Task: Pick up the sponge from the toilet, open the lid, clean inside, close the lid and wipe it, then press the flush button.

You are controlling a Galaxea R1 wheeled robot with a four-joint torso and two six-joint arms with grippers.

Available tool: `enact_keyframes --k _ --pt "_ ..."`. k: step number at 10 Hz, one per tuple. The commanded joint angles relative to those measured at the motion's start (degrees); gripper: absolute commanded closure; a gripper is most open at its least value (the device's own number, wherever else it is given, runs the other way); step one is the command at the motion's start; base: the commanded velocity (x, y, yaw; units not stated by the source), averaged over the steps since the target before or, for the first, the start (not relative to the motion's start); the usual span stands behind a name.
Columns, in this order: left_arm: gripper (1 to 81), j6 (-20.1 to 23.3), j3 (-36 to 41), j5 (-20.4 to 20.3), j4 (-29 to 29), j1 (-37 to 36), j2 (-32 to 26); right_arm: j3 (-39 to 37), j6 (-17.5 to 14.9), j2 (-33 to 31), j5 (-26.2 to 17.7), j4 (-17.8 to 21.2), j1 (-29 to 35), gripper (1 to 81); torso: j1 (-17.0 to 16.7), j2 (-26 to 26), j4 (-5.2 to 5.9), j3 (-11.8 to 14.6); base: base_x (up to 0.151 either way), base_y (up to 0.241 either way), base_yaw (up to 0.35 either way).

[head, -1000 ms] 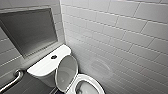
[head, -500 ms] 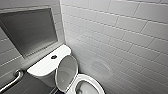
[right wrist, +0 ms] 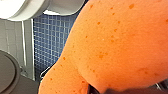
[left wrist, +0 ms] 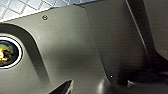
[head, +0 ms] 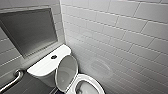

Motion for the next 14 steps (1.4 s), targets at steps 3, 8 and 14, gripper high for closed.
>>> enact_keyframes --k 3,8,14 --pt "1.0 0.1 0.6 4.5 -0.5 -0.3 -0.8 11.4 -1.0 -10.8 -5.6 2.0 16.7 81.1 0.0 0.0 0.0 0.0 0.0 0.0 0.0" --pt "1.0 -0.3 6.2 6.4 -0.6 2.6 -4.6 12.4 0.7 -9.5 -11.5 2.4 31.6 81.1 3.7 -5.7 0.0 0.0 0.0 0.0 0.0" --pt "1.0 -0.4 8.3 6.1 -0.7 3.6 -4.9 4.6 2.3 -2.7 -18.1 2.4 40.1 81.1 4.3 -7.0 0.0 0.0 0.0 0.0 0.0"
